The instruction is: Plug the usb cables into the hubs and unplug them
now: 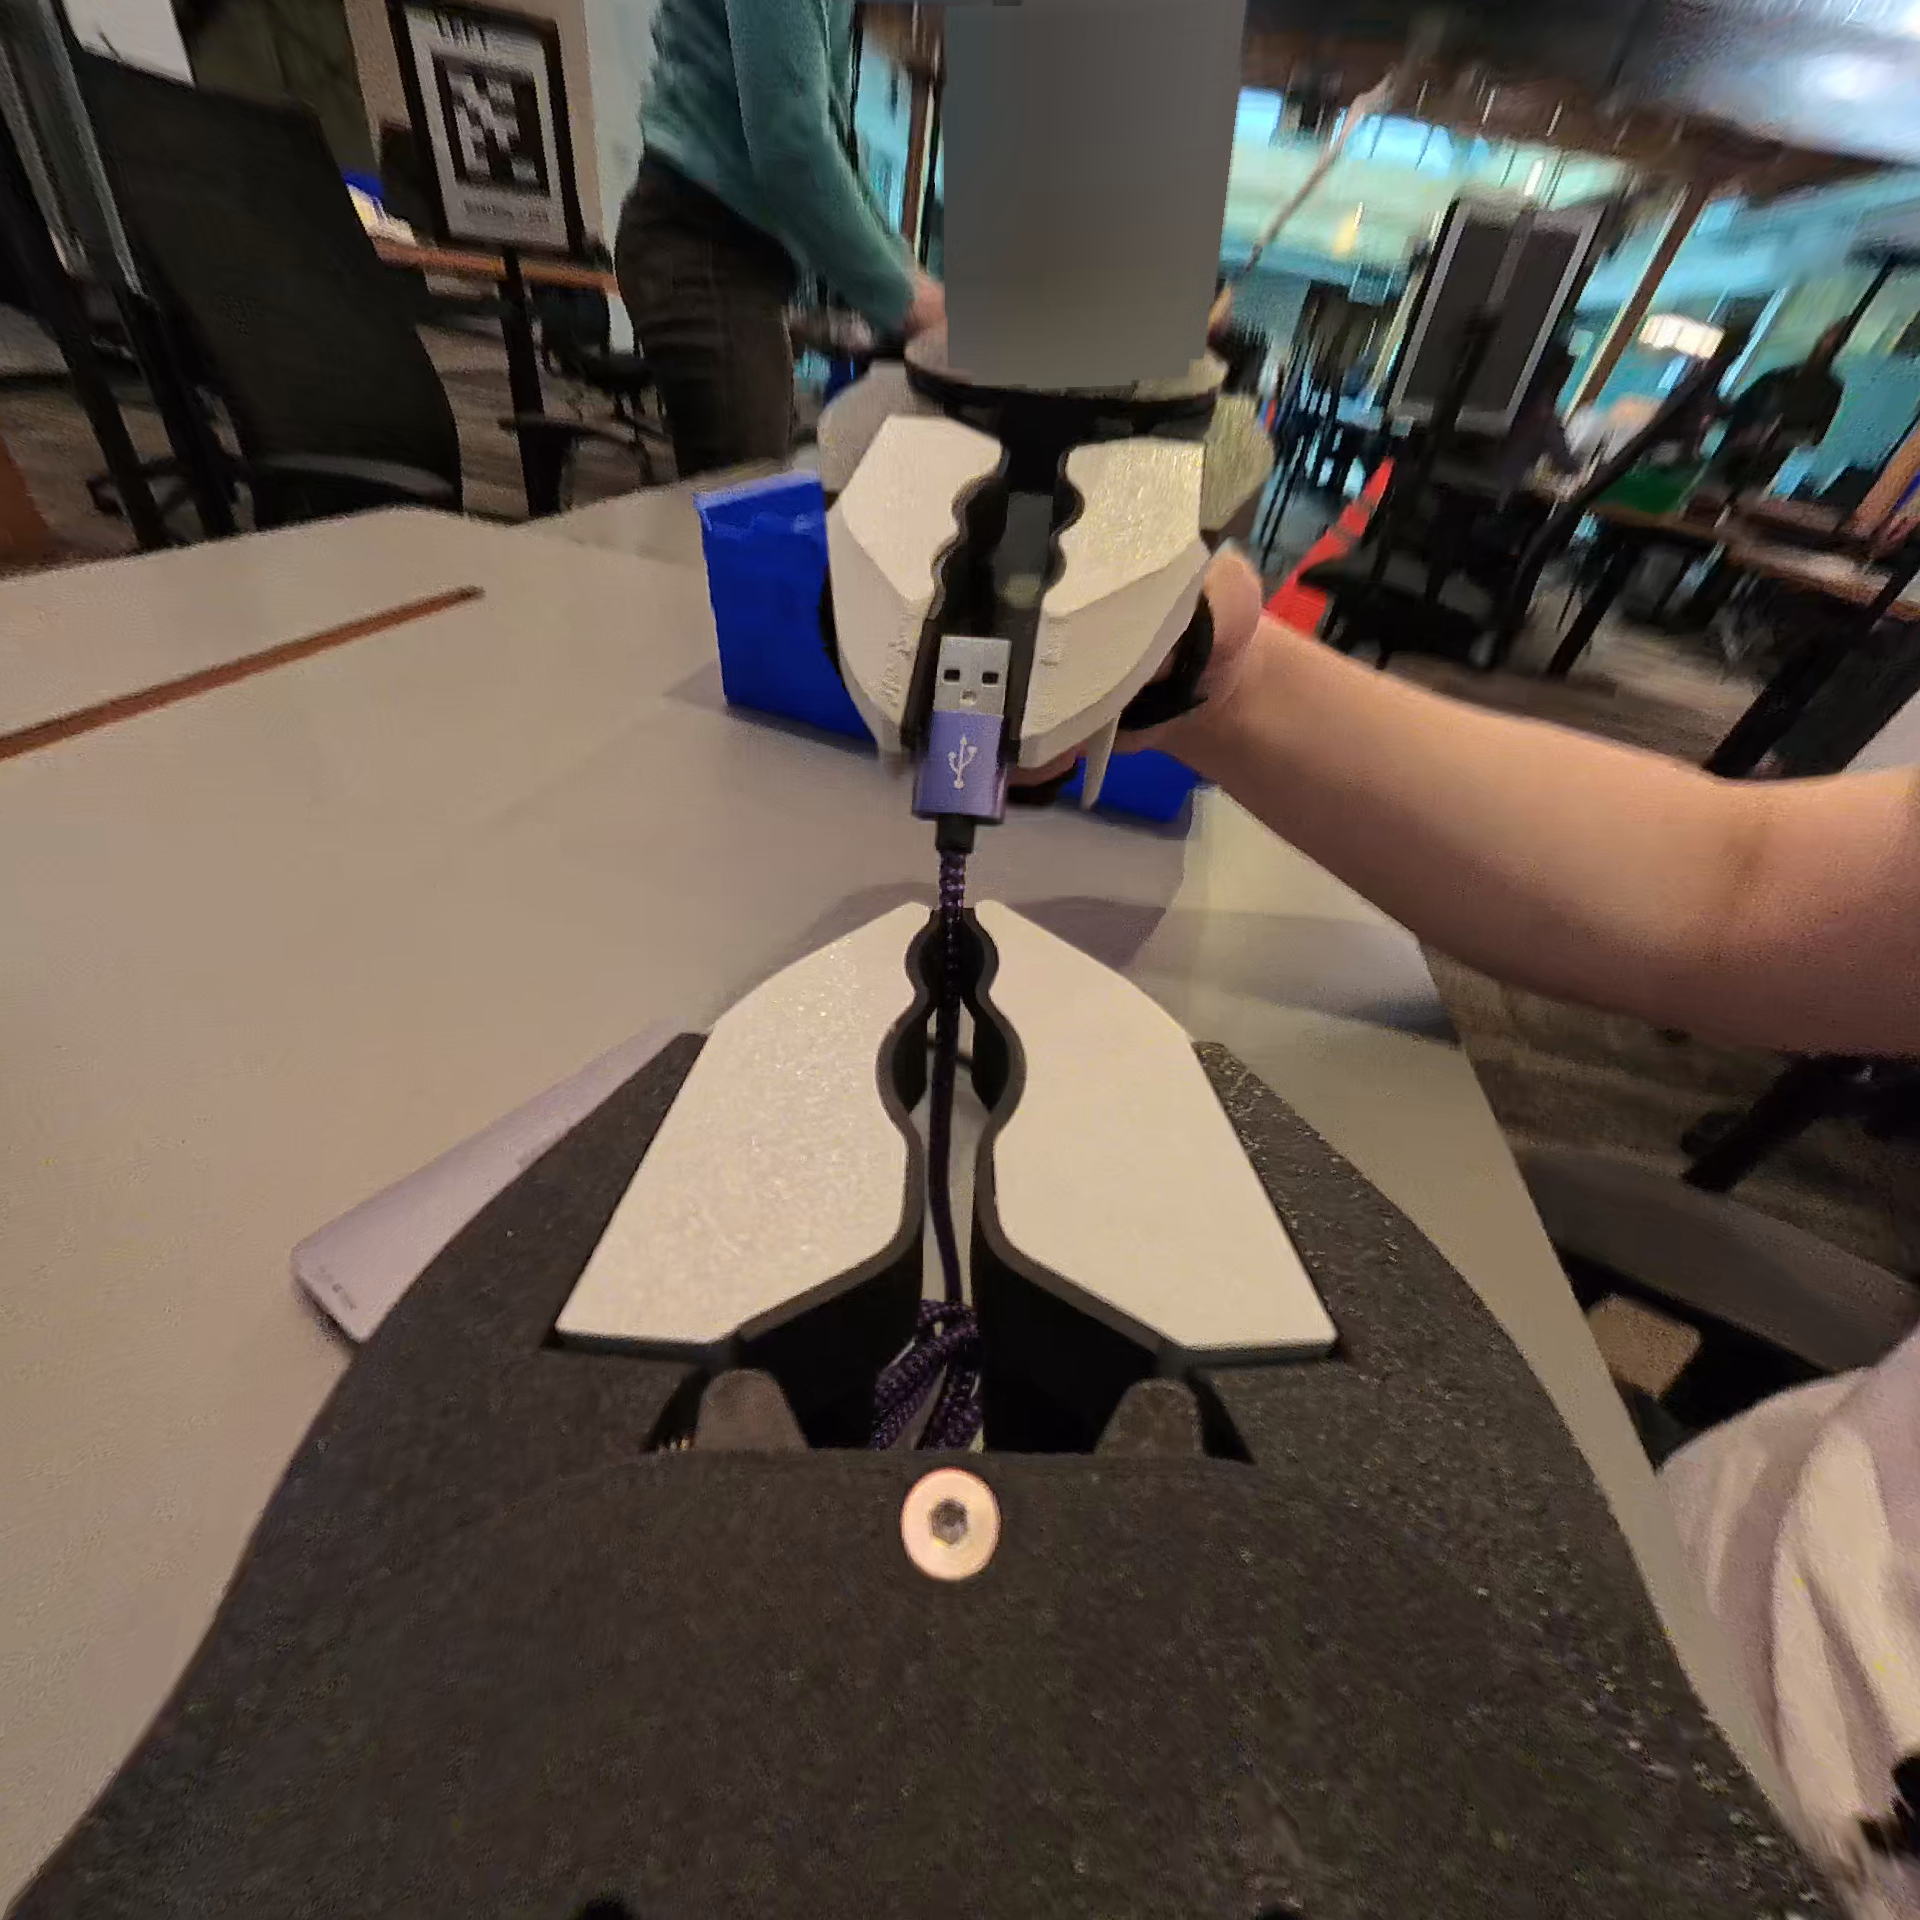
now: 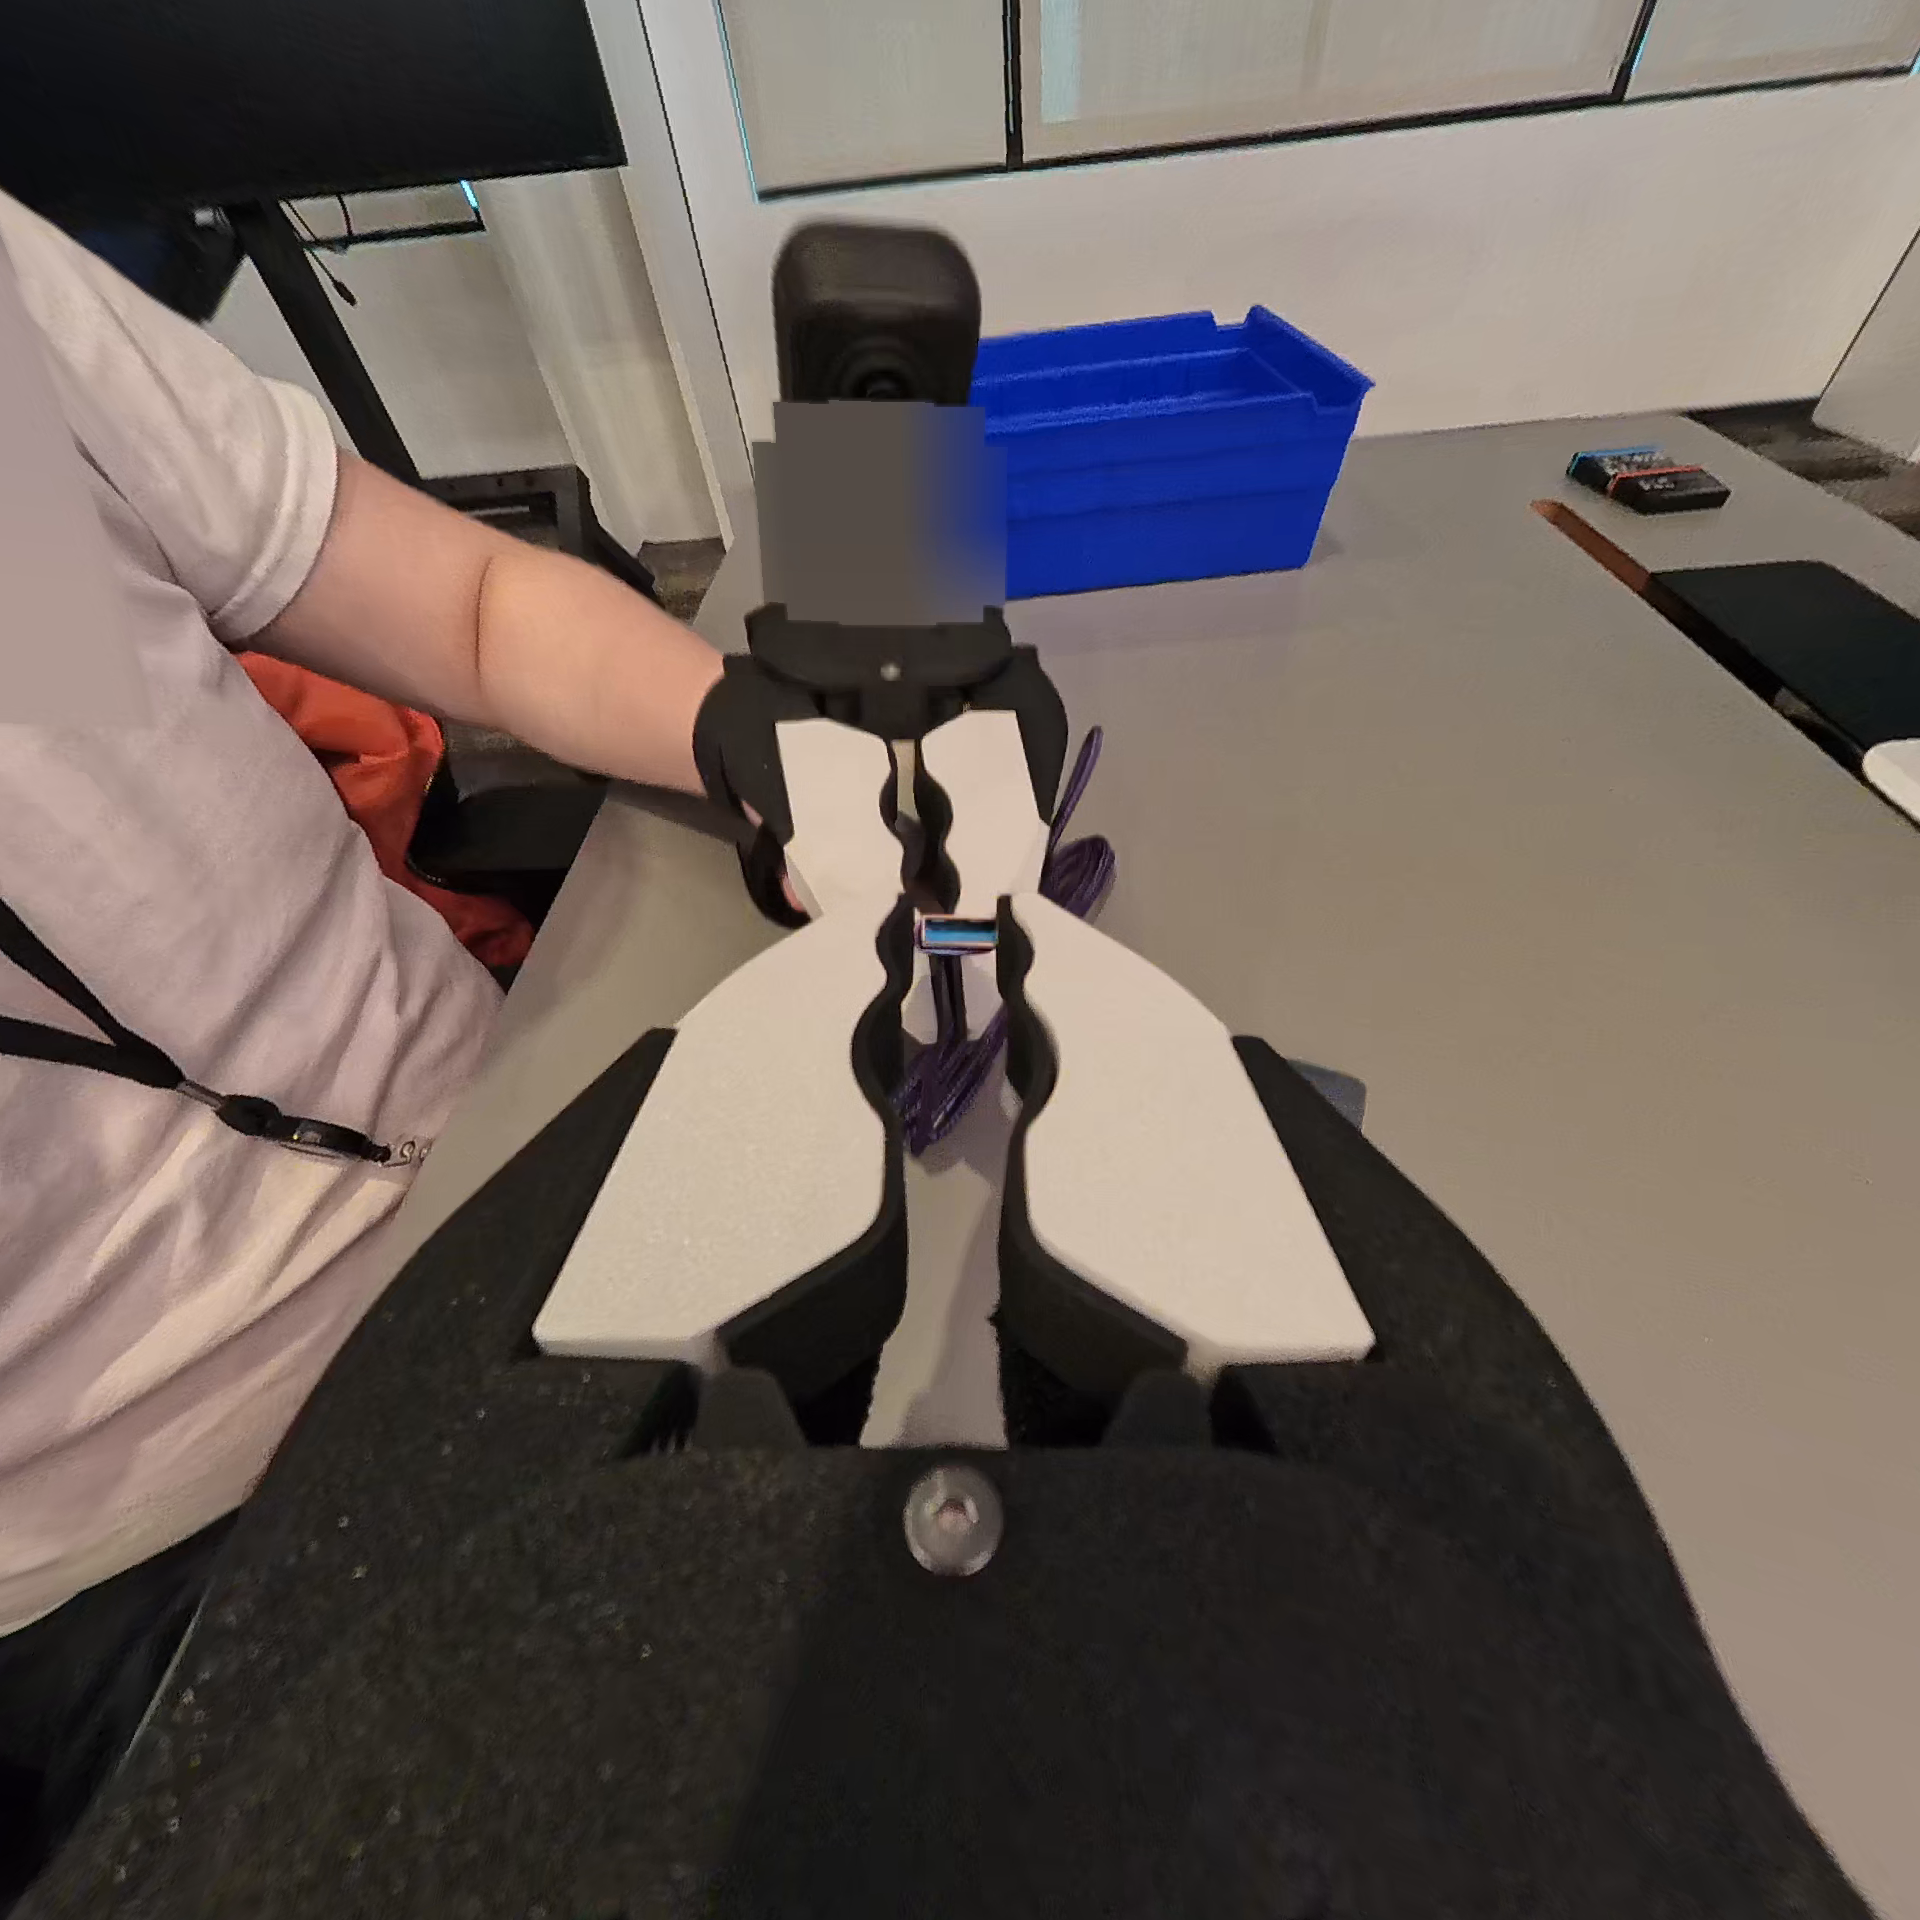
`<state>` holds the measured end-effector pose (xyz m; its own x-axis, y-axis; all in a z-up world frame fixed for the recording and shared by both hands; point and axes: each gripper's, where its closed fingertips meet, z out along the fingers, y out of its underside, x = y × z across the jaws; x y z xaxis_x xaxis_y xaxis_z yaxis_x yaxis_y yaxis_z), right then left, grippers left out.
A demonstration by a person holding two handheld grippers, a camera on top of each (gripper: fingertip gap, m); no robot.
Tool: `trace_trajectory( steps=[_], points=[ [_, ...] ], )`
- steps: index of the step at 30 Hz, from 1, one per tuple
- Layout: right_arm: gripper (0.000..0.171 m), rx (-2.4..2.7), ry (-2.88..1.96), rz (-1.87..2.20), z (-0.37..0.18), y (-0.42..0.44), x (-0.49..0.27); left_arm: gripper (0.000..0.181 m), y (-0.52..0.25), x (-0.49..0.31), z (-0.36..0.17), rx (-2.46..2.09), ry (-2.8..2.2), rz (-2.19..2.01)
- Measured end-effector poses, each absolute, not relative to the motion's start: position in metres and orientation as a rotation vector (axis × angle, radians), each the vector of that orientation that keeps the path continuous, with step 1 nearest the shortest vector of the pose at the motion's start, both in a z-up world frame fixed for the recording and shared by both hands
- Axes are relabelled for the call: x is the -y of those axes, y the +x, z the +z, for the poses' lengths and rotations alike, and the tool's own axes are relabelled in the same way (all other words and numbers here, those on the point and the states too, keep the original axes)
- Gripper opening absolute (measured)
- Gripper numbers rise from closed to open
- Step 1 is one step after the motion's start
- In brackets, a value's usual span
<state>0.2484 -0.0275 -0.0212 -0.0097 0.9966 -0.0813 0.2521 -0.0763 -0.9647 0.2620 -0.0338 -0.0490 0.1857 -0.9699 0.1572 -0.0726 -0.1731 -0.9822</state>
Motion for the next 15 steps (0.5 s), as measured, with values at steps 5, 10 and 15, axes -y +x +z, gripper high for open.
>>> trace_trajectory(
  steps=[5, 10, 15],
  points=[
    [0.015, 1.442, -1.545, 1.079, -0.037, 0.25, 0.029, 0.002, 0.254, 0.035, -0.066, -1.348, -1.666, -0.936],
    [0.032, 1.562, -1.614, 0.911, -0.045, 0.244, 0.029, 0.002, 0.242, 0.037, -0.062, -1.487, -1.699, -0.845],
    [0.028, 1.612, -1.645, 0.878, -0.043, 0.239, 0.032, 0.002, 0.237, 0.036, -0.068, -1.507, -1.712, -0.813]
  ],
)
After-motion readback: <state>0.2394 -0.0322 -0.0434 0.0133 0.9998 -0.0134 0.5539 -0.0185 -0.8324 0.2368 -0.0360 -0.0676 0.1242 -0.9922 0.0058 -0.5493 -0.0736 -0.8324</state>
